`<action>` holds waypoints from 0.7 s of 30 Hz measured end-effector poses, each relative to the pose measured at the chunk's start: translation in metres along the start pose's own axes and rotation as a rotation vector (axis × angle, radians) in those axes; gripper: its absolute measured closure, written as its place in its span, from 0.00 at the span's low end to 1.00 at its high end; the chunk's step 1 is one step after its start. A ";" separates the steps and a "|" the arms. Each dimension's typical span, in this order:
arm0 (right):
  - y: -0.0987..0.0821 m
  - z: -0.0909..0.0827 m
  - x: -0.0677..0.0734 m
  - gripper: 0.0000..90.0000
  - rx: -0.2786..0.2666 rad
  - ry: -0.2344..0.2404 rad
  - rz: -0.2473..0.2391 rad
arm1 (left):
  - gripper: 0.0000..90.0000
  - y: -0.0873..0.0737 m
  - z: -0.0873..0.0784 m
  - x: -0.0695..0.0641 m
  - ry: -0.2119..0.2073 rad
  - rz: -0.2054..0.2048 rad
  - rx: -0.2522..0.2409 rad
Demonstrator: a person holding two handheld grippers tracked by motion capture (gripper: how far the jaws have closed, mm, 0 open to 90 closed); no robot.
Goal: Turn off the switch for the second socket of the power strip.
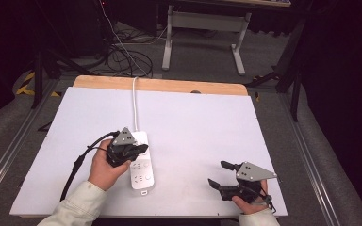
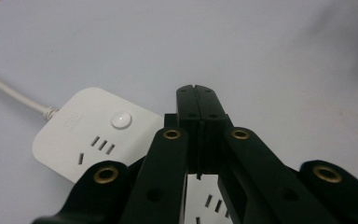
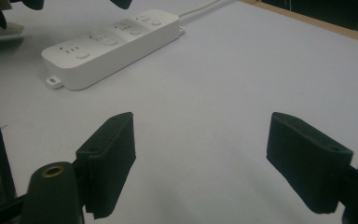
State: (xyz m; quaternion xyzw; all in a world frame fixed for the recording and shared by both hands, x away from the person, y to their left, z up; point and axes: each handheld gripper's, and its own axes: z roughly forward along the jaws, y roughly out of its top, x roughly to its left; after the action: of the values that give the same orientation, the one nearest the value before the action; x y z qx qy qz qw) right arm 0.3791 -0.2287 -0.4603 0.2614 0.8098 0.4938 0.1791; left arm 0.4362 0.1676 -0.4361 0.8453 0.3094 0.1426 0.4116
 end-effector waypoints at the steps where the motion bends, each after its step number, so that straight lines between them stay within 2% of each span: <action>1: 0.000 0.000 0.000 0.27 -0.001 -0.001 0.000 | 1.00 0.001 -0.003 0.000 0.003 0.011 -0.003; 5: 0.000 0.000 0.000 0.27 0.001 -0.001 0.000 | 1.00 0.005 -0.011 -0.001 -0.011 0.004 -0.034; 11: 0.000 0.000 0.000 0.27 0.002 0.001 -0.002 | 1.00 0.010 -0.017 -0.004 -0.016 0.022 -0.050; 15: 0.000 0.000 0.000 0.27 0.002 0.001 -0.002 | 1.00 0.010 -0.019 -0.005 -0.028 0.011 -0.058; 16: -0.001 0.000 0.000 0.27 0.002 0.001 -0.003 | 0.89 0.011 -0.020 -0.005 -0.020 0.017 -0.063; 19: -0.001 0.000 0.000 0.27 0.002 0.002 -0.002 | 0.76 0.011 -0.025 -0.005 -0.036 -0.006 -0.083; 21: -0.001 0.000 0.000 0.27 0.003 0.002 -0.003 | 0.67 0.011 -0.033 -0.004 -0.041 0.002 -0.132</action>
State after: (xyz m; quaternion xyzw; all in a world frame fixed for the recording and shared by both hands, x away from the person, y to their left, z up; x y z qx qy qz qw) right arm 0.3792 -0.2292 -0.4610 0.2599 0.8112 0.4924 0.1786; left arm 0.4217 0.1796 -0.4071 0.8194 0.2901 0.1456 0.4725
